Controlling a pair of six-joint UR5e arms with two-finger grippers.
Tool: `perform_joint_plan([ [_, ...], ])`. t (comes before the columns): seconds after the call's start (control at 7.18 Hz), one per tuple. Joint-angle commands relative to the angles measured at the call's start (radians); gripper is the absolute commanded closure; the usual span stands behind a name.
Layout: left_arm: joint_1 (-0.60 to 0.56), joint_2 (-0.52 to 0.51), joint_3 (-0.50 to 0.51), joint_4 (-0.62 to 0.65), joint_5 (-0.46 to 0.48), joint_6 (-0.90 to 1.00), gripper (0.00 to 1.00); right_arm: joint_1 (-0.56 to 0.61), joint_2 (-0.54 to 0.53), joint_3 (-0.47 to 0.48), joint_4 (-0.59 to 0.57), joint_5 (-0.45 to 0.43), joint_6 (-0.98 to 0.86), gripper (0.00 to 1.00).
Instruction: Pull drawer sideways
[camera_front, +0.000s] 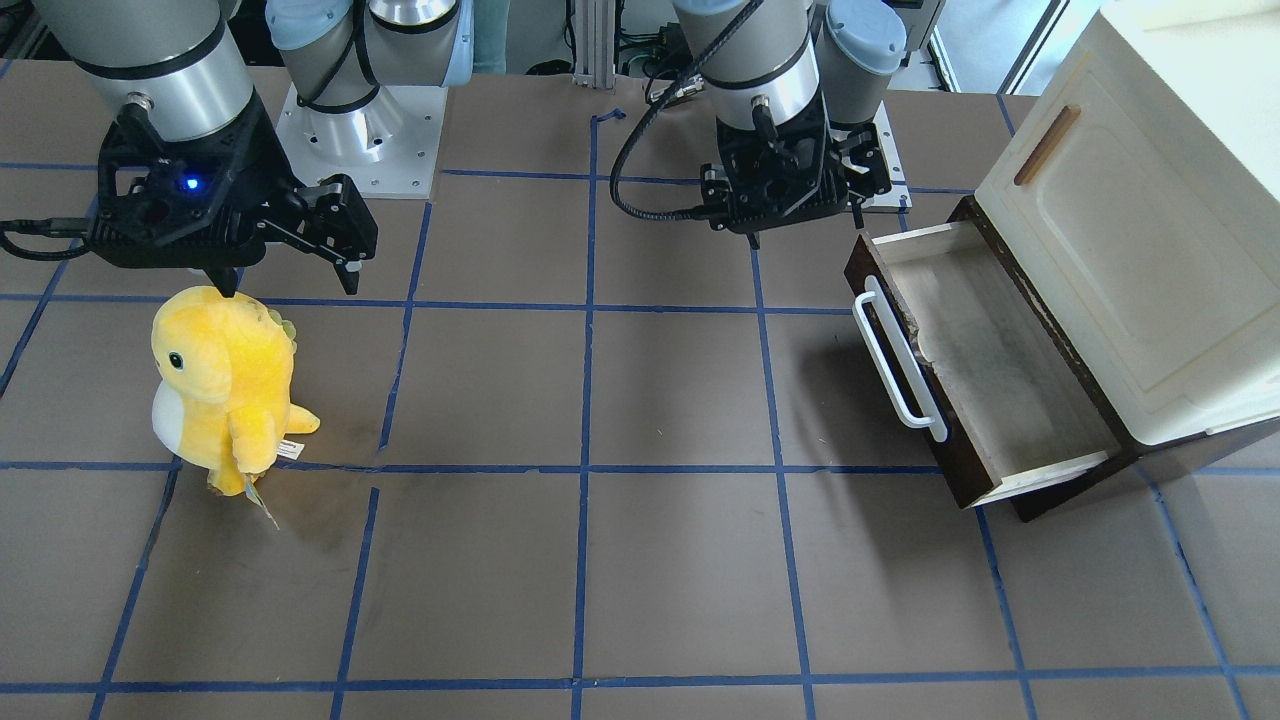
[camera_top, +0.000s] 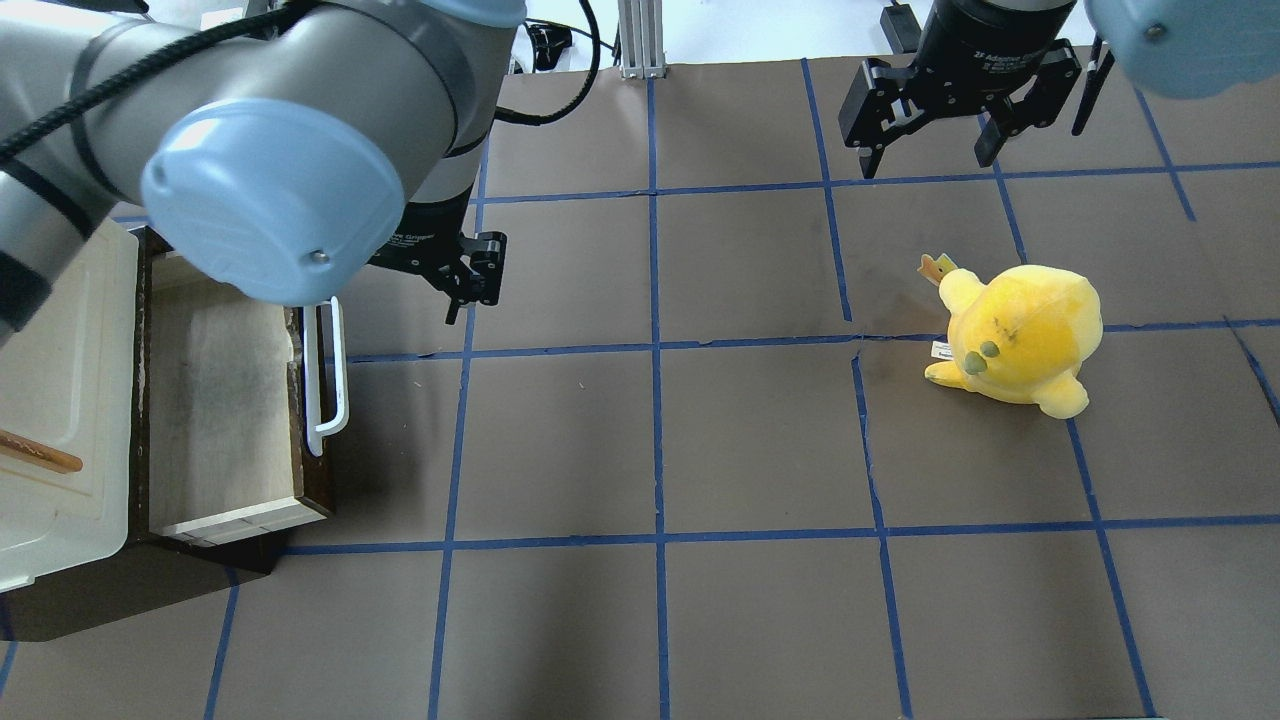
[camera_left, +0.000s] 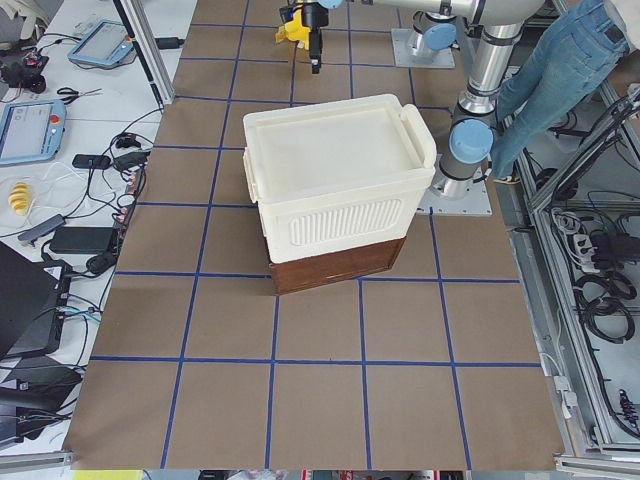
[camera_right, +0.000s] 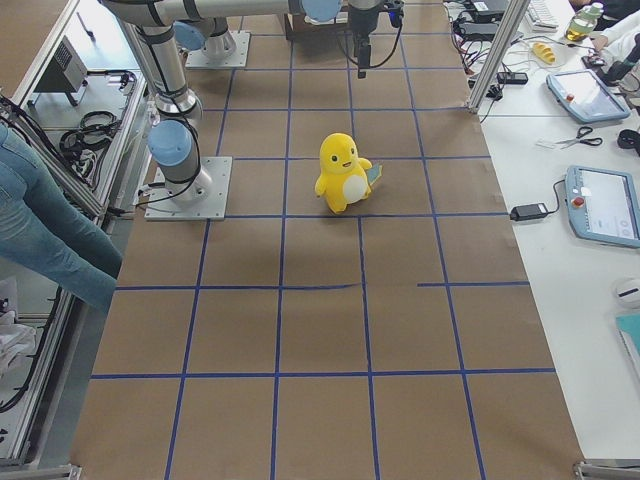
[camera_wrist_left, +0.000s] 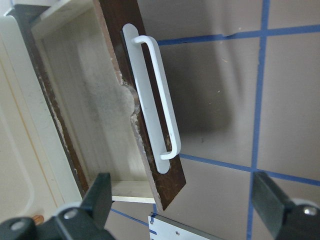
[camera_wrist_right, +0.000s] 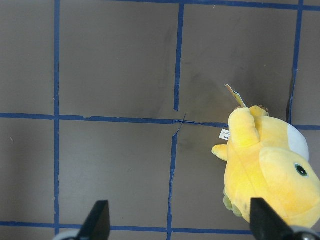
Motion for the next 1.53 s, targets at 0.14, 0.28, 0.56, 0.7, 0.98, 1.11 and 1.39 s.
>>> perform_joint_plan([
  [0.14, 0.151, 0.07, 0.005, 0.003, -0.234, 0.066, 0.0, 0.0, 0.0, 0.0, 0.0, 0.0, 0.0, 0.0],
  [0.28, 0.202, 0.087, 0.005, 0.006, -0.244, 0.162, 0.0, 0.0, 0.0, 0.0, 0.0, 0.0, 0.0, 0.0],
  [0.56, 0.271, 0.105, 0.005, 0.006, -0.334, 0.185, 0.0, 0.0, 0.0, 0.0, 0.0, 0.0, 0.0, 0.0],
  [0.7, 0.265, 0.113, 0.002, 0.006, -0.327, 0.182, 0.0, 0.0, 0.0, 0.0, 0.0, 0.0, 0.0, 0.0],
  [0.98, 0.267, 0.118, -0.002, 0.008, -0.327, 0.182, 0.0, 0.0, 0.0, 0.0, 0.0, 0.0, 0.0, 0.0],
  [1.11, 0.268, 0.119, -0.004, 0.008, -0.327, 0.183, 0.0, 0.0, 0.0, 0.0, 0.0, 0.0, -0.001, 0.0],
  [1.39, 0.267, 0.121, -0.007, 0.017, -0.325, 0.183, 0.0, 0.0, 0.0, 0.0, 0.0, 0.0, 0.0, 0.0],
])
